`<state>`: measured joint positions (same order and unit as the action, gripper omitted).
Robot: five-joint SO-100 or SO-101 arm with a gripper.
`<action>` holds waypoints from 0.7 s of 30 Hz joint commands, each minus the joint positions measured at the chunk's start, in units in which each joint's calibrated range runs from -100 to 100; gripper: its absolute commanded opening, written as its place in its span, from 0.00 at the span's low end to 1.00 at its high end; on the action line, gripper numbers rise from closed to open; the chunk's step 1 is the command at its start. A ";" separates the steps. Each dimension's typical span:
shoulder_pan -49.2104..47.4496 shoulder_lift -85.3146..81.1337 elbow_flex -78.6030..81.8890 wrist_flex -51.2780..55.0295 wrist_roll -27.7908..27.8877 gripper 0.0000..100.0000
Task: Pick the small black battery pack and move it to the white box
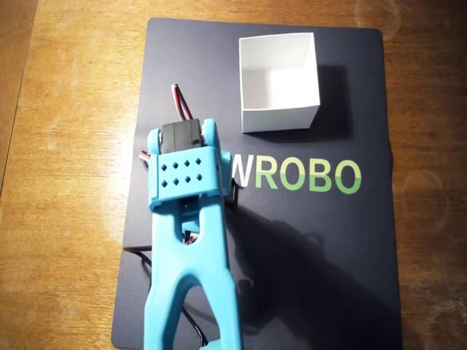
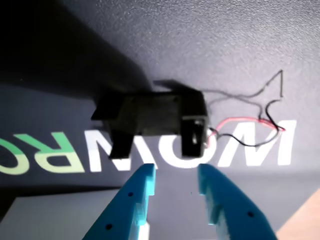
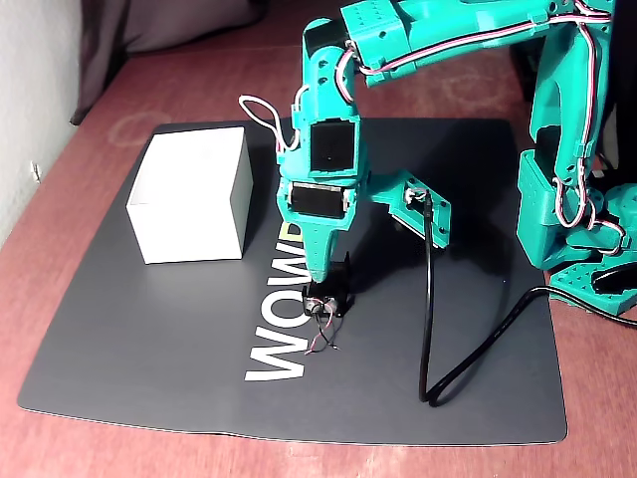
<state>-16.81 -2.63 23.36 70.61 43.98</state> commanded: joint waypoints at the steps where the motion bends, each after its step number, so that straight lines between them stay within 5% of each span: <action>1: -0.96 -0.13 0.17 -0.49 0.33 0.12; 21: -0.84 -0.13 6.25 -6.45 3.53 0.20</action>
<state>-17.06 -2.63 28.18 64.94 45.03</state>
